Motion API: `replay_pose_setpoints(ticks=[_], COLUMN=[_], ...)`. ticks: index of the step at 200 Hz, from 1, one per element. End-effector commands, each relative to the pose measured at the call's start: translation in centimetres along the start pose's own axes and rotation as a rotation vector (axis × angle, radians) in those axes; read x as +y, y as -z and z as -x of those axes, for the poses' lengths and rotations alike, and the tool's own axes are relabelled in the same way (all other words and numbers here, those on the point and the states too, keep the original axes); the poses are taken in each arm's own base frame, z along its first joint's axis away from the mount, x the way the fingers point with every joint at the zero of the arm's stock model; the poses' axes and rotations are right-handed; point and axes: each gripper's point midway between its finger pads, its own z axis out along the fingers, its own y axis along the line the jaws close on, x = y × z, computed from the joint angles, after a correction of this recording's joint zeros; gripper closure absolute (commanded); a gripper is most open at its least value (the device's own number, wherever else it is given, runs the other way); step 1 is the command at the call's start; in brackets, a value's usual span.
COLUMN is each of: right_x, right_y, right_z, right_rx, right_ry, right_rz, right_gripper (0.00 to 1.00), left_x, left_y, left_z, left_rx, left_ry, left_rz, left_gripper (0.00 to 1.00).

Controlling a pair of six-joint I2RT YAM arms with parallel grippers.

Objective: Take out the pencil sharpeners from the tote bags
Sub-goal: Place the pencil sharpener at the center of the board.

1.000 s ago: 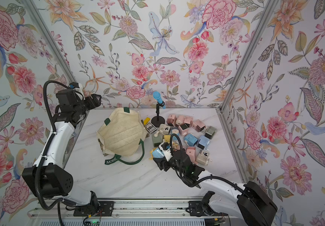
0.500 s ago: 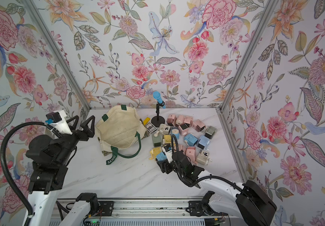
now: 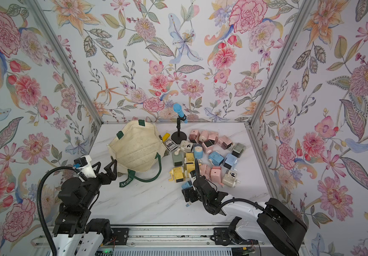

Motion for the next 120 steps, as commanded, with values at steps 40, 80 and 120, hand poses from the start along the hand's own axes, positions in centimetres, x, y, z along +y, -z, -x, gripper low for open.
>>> replay_pose_setpoints(ticks=[40, 80, 120], right_x=[-0.6, -1.2, -1.7], right_y=[3.2, 7.2, 8.5], right_z=[3.6, 5.9, 5.9], right_rx=[-0.107, -0.226, -0.269], right_ry=[0.014, -0.008, -0.026], right_rz=[-0.084, -0.081, -0.074], right_gripper=[0.00, 0.00, 0.00], left_x=[0.8, -0.6, 0.0], left_y=[0.1, -1.2, -0.3], left_z=[-1.0, -7.3, -9.8], left_rx=[-0.047, 0.147, 0.165], left_ry=[0.122, 0.102, 0.057], left_rz=[0.035, 0.066, 0.152], left_gripper=[0.04, 0.13, 0.23])
